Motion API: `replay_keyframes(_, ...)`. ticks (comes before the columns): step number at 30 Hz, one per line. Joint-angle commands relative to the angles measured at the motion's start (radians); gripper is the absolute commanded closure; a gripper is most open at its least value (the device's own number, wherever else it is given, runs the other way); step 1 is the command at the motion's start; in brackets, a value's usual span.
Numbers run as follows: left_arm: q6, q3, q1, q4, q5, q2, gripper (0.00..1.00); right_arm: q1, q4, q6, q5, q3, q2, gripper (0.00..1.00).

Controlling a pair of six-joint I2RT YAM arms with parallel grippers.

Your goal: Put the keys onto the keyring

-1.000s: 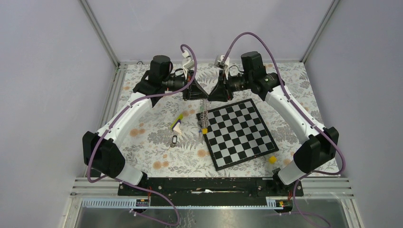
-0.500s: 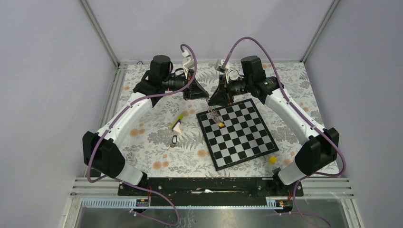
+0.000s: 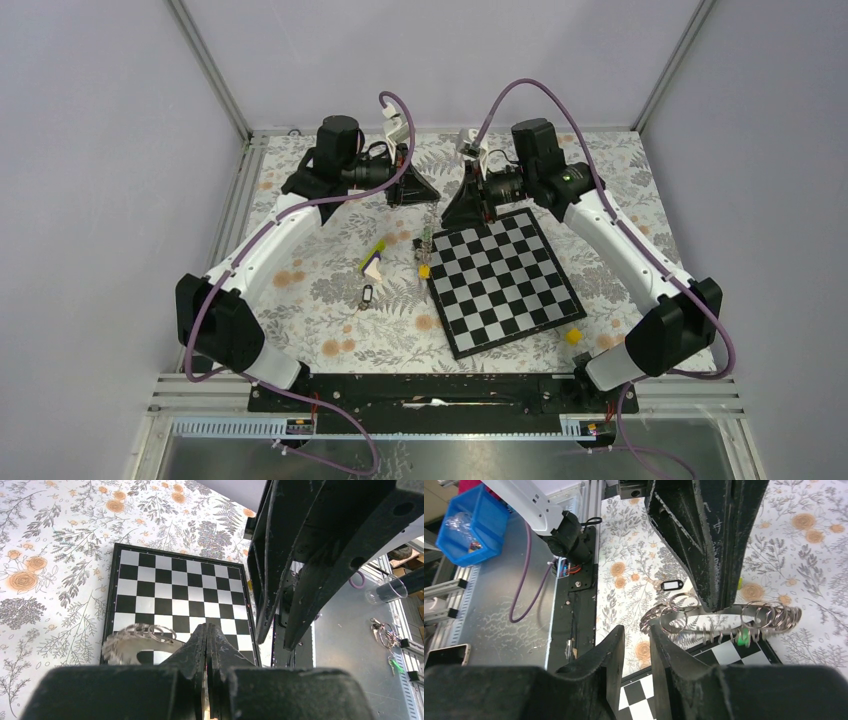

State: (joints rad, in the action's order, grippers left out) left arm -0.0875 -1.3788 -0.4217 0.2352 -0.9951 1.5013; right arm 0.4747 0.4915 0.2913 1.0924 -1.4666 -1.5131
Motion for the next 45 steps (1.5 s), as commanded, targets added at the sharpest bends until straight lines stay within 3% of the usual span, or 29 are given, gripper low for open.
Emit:
replay_keyframes(1,-0.008,0.001,-0.002,-0.082,-0.078,-0.007,1.00,-0.006,0.014,0.035,-0.076,-0.043,0.044,0.67)
replay_keyframes(11,-0.109,0.031,-0.005,-0.162,-0.198,-0.019,1.00,-0.009,0.011,0.121,-0.093,-0.069,0.028,0.68)
replay_keyframes(21,-0.177,0.052,-0.011,-0.214,-0.209,-0.033,1.00,-0.008,-0.020,0.203,-0.075,-0.001,0.042,0.68)
replay_keyframes(35,-0.207,0.068,-0.023,-0.232,-0.178,-0.040,1.00,-0.008,-0.180,0.101,-0.025,0.091,0.058,0.72)
replay_keyframes(45,-0.201,0.080,-0.024,-0.231,-0.156,-0.042,1.00,-0.008,-0.191,0.079,-0.012,0.097,0.072,0.75)
